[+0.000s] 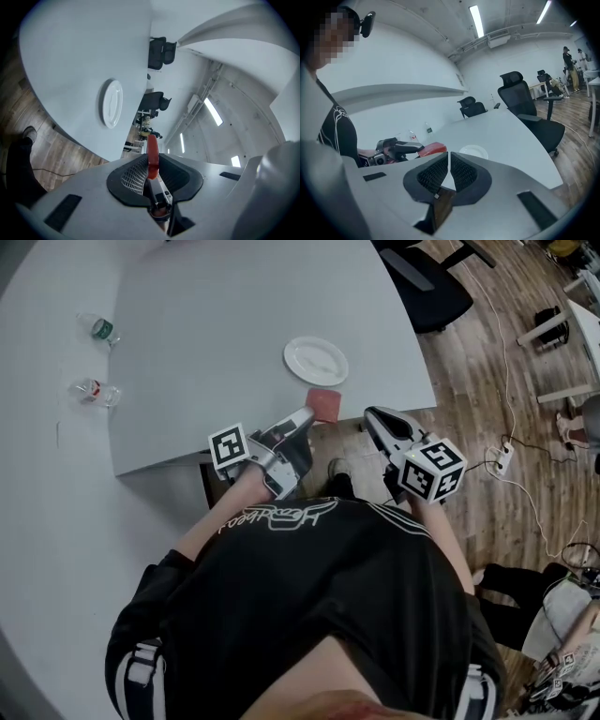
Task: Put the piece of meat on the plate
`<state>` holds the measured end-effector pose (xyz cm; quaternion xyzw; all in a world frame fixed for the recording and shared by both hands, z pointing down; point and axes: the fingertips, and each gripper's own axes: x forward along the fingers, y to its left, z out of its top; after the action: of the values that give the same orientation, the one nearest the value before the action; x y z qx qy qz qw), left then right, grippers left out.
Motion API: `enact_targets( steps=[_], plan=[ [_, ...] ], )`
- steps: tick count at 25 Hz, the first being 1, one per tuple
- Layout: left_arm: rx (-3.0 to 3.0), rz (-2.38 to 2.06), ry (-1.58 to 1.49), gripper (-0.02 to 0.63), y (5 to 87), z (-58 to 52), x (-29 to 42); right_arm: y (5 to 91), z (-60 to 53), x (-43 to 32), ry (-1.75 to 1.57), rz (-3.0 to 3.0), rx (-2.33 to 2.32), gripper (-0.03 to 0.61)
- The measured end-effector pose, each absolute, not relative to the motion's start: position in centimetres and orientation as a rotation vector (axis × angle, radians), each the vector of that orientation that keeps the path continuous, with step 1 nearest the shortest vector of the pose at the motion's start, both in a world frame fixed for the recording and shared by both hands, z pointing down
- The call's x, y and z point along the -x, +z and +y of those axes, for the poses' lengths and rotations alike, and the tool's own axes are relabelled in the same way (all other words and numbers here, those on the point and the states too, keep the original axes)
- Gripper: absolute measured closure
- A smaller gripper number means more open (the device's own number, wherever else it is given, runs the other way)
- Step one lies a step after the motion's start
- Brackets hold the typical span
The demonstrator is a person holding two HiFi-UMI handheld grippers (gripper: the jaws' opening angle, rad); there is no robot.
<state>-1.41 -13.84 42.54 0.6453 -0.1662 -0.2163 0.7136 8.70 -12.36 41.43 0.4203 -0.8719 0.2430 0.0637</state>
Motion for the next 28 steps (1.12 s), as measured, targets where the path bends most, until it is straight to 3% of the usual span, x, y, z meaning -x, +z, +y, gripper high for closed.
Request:
enact_targets(
  steps=[28],
  plan=[
    [-1.363,-0.645,-0.498,0.538,49.1,-27.3,-0.2,46.5,-26.6,-10.8,0.83,-2.651,-0.951,0.56]
  ],
)
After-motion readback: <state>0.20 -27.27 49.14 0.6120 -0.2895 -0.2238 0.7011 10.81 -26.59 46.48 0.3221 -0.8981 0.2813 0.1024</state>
